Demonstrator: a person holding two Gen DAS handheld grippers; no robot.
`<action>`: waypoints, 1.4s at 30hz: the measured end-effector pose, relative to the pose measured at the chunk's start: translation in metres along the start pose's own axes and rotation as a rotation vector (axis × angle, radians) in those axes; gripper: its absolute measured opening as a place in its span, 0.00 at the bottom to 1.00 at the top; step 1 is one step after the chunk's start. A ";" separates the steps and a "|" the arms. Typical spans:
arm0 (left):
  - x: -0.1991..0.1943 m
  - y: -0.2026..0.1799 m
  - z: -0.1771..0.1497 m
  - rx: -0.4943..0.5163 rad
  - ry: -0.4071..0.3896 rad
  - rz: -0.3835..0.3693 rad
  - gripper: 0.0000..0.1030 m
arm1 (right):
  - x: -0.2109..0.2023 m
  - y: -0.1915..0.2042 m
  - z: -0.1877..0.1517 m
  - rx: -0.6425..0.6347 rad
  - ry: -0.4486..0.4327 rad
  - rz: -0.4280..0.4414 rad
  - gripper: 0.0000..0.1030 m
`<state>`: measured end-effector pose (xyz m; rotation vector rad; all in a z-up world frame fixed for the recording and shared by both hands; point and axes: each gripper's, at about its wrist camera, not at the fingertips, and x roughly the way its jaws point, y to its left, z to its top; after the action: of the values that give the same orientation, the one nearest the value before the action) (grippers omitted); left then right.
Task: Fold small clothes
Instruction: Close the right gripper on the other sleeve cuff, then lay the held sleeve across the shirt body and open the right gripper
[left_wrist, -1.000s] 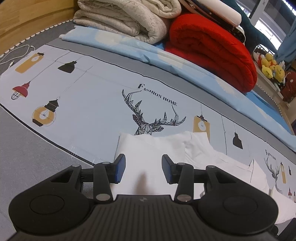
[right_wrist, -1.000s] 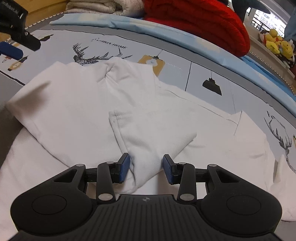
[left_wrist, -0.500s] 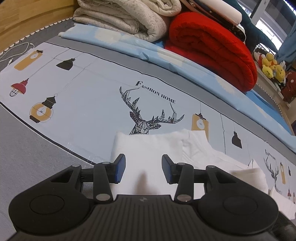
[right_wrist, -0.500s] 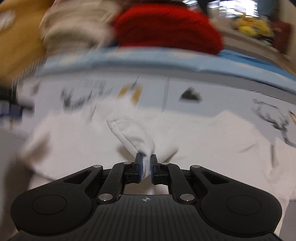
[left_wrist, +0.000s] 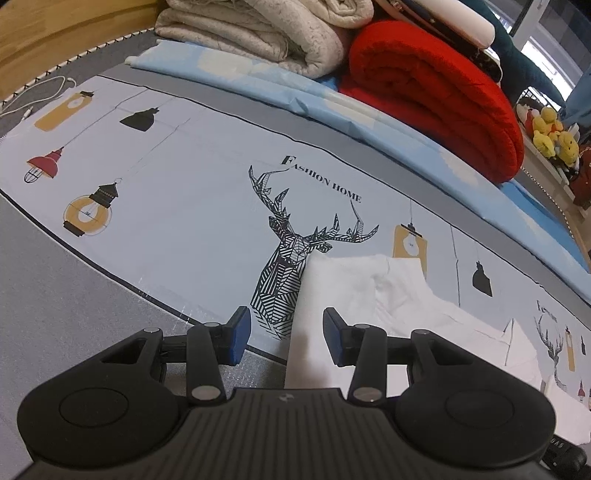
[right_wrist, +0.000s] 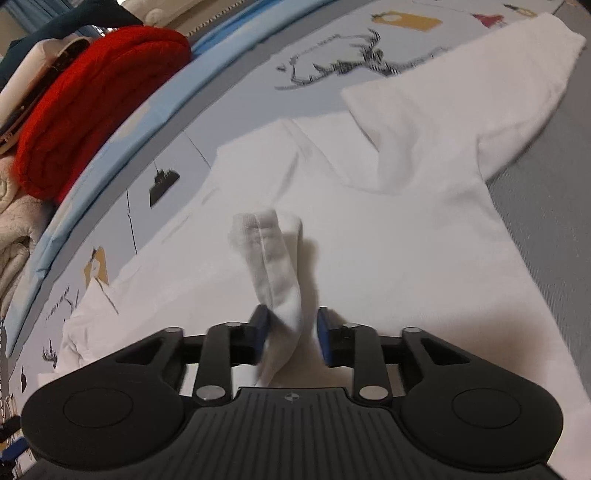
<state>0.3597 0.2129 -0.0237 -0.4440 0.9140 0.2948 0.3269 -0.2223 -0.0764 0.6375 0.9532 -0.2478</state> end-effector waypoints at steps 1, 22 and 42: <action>0.001 0.000 0.000 -0.002 0.000 0.001 0.46 | 0.000 -0.001 0.004 0.004 -0.006 0.001 0.35; 0.005 0.007 0.006 -0.024 0.004 0.016 0.48 | -0.089 -0.001 0.039 -0.054 -0.519 0.270 0.03; 0.023 -0.011 -0.009 0.034 0.080 -0.029 0.48 | -0.037 -0.070 0.060 0.150 -0.226 -0.341 0.14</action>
<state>0.3713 0.2005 -0.0446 -0.4397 0.9886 0.2360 0.3143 -0.3166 -0.0489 0.5668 0.8254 -0.6860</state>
